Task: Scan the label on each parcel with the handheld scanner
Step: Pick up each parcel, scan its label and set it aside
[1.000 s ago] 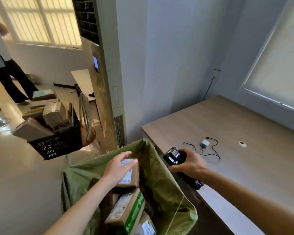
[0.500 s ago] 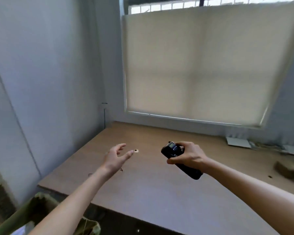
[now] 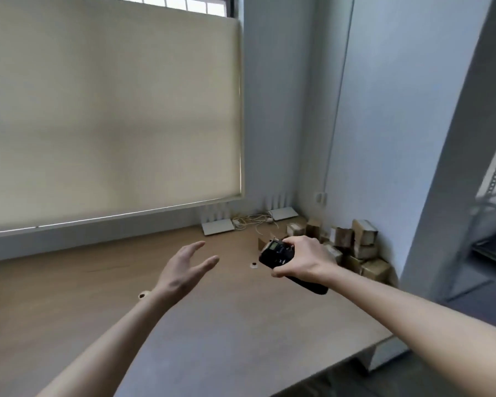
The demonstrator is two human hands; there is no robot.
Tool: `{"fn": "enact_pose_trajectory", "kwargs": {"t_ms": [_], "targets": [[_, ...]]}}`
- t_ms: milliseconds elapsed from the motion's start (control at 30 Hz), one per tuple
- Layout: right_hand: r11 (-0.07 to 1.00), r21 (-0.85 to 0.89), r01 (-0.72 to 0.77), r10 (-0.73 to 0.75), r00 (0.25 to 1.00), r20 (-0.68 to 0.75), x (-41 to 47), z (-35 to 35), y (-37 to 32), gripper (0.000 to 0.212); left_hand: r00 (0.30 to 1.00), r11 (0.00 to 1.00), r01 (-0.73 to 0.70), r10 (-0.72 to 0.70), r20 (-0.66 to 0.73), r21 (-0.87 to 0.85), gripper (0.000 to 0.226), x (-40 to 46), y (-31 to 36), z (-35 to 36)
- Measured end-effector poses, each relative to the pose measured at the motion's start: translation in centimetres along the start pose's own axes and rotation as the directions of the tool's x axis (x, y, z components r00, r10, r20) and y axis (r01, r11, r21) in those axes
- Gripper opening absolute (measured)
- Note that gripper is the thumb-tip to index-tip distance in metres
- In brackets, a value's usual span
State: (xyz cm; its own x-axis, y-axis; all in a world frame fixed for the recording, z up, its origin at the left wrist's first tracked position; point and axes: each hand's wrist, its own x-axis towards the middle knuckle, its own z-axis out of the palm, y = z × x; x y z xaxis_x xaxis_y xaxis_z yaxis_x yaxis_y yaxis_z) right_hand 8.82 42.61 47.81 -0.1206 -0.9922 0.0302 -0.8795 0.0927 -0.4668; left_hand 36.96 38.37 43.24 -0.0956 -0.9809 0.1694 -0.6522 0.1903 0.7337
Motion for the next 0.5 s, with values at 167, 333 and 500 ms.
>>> {"fn": "enact_pose_trajectory", "kwargs": {"t_ms": [167, 333, 500], "targets": [[0.987, -0.016, -0.162, 0.160, 0.985, -0.064, 2.8, -3.9, 10.1, 0.074, 0.991, 0.998, -0.063, 0.063, 0.122, -0.006, 0.072, 6.2, 5.7, 10.0], [0.954, 0.017, -0.299, 0.299, 0.952, -0.068, 6.5, -4.6, 17.7, 0.077, 0.963, 0.995, -0.100, 0.094, 0.251, 0.011, 0.074, 12.0, 8.5, 18.2], [0.911, 0.030, -0.411, 0.412, 0.909, -0.064, 12.4, -3.9, 23.9, 0.073, 0.934, 0.994, -0.109, 0.104, 0.341, -0.005, 0.073, 19.6, 9.3, 26.0]]}}
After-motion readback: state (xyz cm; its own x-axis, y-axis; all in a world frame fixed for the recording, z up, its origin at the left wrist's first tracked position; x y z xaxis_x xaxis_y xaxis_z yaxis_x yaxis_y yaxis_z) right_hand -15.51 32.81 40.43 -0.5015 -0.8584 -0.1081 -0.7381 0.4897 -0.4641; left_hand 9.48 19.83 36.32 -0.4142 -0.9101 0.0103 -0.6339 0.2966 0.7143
